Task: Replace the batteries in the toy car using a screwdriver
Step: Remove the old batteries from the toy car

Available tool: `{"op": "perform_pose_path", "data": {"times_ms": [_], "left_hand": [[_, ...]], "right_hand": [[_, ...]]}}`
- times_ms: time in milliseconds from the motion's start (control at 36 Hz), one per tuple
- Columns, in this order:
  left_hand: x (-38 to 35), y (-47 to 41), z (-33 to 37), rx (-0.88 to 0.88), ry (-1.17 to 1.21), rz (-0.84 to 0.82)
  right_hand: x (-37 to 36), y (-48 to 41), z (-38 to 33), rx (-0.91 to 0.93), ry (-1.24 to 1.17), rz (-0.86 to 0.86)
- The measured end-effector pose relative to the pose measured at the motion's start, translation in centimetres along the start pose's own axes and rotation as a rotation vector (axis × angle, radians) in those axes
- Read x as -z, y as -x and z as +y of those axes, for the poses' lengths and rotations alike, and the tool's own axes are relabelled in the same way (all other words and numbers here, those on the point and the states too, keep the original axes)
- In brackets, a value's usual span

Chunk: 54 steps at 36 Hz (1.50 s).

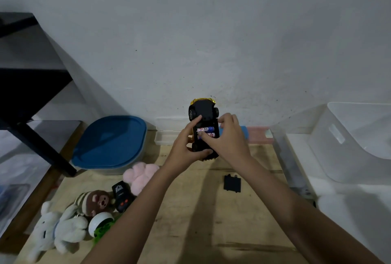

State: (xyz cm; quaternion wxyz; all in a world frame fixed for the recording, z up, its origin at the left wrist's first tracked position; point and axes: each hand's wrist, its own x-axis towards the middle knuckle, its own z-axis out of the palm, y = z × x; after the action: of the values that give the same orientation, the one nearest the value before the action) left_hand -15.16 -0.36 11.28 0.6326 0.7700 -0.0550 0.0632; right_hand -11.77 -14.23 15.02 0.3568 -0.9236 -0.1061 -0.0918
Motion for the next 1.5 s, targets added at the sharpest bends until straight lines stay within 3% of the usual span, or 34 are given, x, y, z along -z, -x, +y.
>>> {"op": "perform_pose_path", "data": {"times_ms": [83,278,444,694,778,1083,1361,1500], "left_hand": [[0.3,0.0,0.3,0.009,0.023,-0.021],[1.0,0.2,0.2,0.06,-0.036,-0.094],[1.4,0.4,-0.2,0.112,-0.052,-0.14],[1.6,0.2,-0.3,0.143,-0.003,-0.147],[1.7,0.1,-0.3,0.148,0.017,-0.134],[2.2,0.1,-0.5,0.145,-0.032,-0.106],[2.0,-0.1,0.4,0.129,-0.055,-0.115],[1.8,-0.1,0.6,0.119,-0.034,-0.094]], "right_hand": [[0.1,-0.1,0.4,0.123,0.003,0.004],[0.1,-0.9,1.1,0.317,0.077,-0.193],[-0.8,-0.6,1.9,0.436,0.114,-0.158],[-1.6,-0.2,2.0,0.437,0.044,-0.046],[-1.6,-0.4,1.7,0.345,-0.088,-0.049],[1.4,-1.5,0.7,-0.332,-1.113,-0.087],[1.9,-1.5,0.8,-0.447,-1.281,-0.123],[2.0,-1.3,1.0,-0.604,-1.22,-0.123]]}}
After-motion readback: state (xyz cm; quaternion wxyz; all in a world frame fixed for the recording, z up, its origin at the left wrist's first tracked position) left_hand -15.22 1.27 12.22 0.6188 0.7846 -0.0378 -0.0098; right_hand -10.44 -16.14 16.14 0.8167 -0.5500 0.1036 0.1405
